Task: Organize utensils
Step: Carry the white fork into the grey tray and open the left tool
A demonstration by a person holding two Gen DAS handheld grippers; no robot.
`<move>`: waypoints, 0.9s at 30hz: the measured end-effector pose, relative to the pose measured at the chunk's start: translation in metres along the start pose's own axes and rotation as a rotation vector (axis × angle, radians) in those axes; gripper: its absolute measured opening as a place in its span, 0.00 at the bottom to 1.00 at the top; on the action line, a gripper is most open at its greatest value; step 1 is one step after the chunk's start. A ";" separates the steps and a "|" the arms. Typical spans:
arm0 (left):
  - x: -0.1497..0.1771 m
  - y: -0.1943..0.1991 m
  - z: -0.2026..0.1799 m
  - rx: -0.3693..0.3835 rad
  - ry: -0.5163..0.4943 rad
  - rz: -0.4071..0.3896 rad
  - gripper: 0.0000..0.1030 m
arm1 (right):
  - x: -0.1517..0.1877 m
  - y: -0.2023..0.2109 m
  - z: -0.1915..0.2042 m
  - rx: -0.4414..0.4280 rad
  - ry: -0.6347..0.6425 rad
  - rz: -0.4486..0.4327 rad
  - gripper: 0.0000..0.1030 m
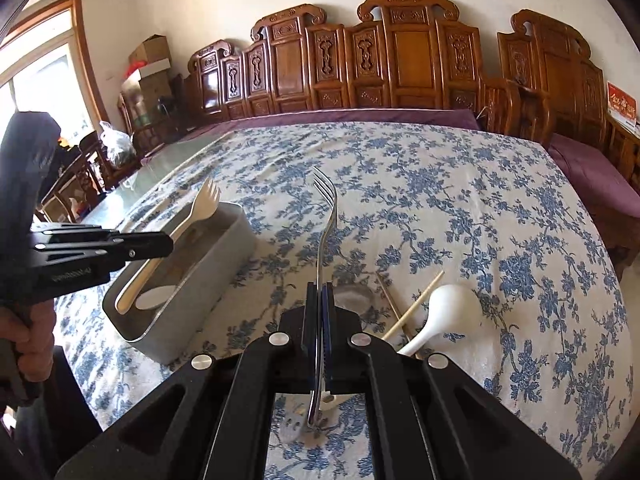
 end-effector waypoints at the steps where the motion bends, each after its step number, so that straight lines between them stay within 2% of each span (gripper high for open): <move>1: 0.002 -0.002 0.004 -0.006 -0.002 0.005 0.03 | 0.000 0.000 0.001 -0.002 0.002 0.000 0.03; 12: 0.023 -0.036 0.047 -0.049 0.031 0.088 0.03 | 0.005 -0.005 0.012 -0.009 0.027 0.019 0.03; 23: 0.036 -0.056 0.048 -0.054 0.022 0.129 0.03 | 0.007 -0.009 0.017 -0.012 0.033 0.030 0.03; 27: 0.037 -0.056 0.050 -0.057 0.020 0.130 0.10 | 0.007 -0.009 0.020 -0.017 0.035 0.030 0.03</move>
Point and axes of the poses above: each gripper's, at about its wrist camera, not at the fingertips, and y roughly against the way its jaws point, z to its left, x to its underside, the point moved 10 cm from there along -y, roughly the way its jaws point, and after that the axes turned 5 degrees about z, right-handed, at the moved point
